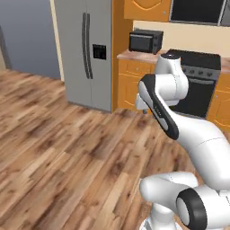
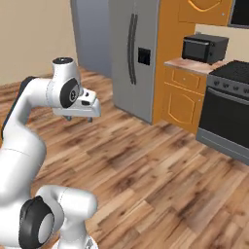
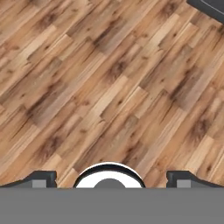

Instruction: Navigate to the microwave.

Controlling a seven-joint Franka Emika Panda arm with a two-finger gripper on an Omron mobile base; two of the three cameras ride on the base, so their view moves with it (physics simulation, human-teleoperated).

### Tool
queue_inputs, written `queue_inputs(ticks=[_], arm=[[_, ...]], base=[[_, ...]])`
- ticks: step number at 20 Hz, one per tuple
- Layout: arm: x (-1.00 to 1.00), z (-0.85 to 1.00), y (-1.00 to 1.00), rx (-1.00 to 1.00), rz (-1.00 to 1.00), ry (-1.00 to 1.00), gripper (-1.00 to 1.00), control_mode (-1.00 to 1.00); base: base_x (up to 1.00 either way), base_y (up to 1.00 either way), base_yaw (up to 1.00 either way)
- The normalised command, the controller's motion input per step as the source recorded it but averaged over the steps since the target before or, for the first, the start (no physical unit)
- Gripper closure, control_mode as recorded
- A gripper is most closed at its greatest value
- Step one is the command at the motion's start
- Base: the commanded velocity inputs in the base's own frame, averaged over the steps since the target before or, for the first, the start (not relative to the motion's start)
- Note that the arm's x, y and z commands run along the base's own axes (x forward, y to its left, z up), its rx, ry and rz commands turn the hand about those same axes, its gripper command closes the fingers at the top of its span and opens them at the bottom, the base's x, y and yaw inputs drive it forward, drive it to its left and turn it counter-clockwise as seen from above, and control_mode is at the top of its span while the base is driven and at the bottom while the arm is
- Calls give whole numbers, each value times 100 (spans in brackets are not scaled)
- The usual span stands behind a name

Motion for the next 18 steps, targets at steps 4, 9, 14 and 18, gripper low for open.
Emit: queue_inputs(ticks=[4,9,14,18], arm=[[0,0,0,0,0,0,-100,100],[0,0,0,0,0,0,-100,100],[0,0,0,0,0,0,-100,100],[0,0,0,0,0,0,-100,100]], base=[[92,0,-55],[100,0,-39],[100,0,-15],[100,0,-8]])
